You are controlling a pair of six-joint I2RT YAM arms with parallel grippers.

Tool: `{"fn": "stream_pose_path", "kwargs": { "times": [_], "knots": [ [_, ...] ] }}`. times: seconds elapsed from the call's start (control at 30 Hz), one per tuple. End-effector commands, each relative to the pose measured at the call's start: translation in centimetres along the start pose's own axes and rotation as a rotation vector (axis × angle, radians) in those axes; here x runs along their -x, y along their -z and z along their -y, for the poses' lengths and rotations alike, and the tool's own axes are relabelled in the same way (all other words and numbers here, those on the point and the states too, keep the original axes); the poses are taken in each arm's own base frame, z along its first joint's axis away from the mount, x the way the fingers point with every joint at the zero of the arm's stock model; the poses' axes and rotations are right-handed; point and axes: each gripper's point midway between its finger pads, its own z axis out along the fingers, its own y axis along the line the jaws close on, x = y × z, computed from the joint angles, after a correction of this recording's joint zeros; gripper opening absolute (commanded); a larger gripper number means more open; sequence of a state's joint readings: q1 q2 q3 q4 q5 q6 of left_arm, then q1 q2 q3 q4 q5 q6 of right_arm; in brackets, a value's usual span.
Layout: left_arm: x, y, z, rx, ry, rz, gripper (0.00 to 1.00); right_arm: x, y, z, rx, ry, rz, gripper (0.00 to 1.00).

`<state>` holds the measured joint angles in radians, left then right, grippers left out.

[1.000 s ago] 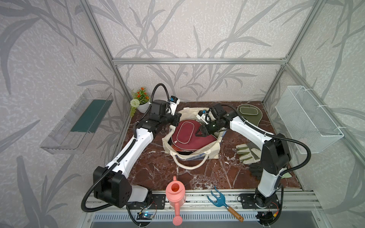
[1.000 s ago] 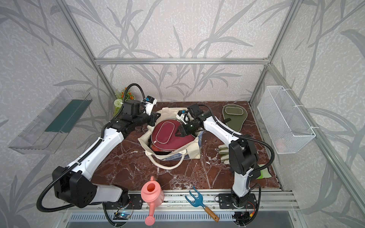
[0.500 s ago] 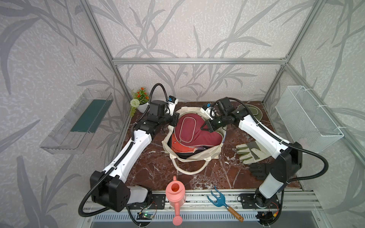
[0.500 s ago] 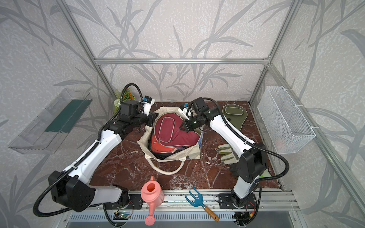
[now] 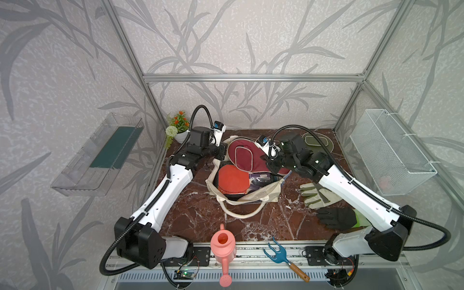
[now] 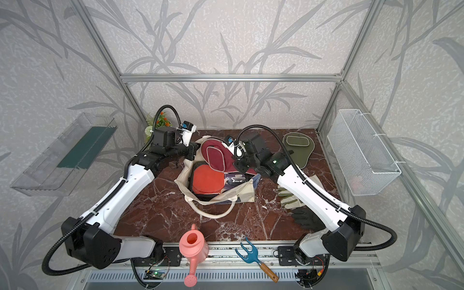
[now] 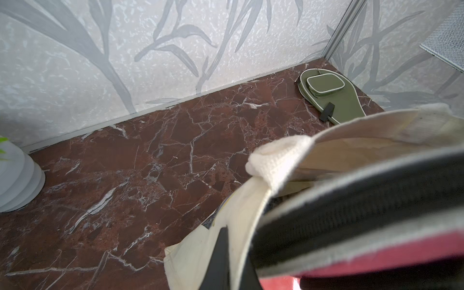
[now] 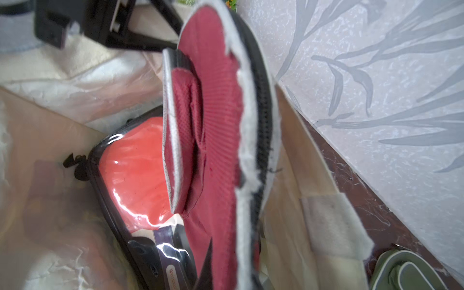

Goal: Remove the ping pong set from the canvas bag
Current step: Pick up the ping pong set from the canvas bag.

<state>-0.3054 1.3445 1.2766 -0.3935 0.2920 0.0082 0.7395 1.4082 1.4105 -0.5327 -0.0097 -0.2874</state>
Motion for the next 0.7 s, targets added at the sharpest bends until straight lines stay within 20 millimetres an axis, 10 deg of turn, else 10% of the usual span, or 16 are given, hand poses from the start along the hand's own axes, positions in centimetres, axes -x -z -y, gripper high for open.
{"fn": "stream_pose_path", "kwargs": {
  "times": [0.0,0.17,0.4,0.67],
  "knots": [
    [4.2,1.7,0.8,-0.018,-0.048,0.143,0.0,2.6,1.2,0.6,-0.085,0.085,0.139,0.0],
    [3.9,1.7,0.8,-0.016,-0.046,0.138,0.0,0.2,-0.2,-1.8,0.036,0.034,0.077,0.31],
    [4.0,1.8,0.8,-0.018,-0.045,0.145,0.0,-2.0,-1.5,-3.9,0.143,-0.002,-0.003,0.45],
    [3.9,1.9,0.8,-0.015,-0.046,0.146,0.0,-1.4,-1.4,-3.0,0.114,0.031,-0.036,0.0]
  ]
}}
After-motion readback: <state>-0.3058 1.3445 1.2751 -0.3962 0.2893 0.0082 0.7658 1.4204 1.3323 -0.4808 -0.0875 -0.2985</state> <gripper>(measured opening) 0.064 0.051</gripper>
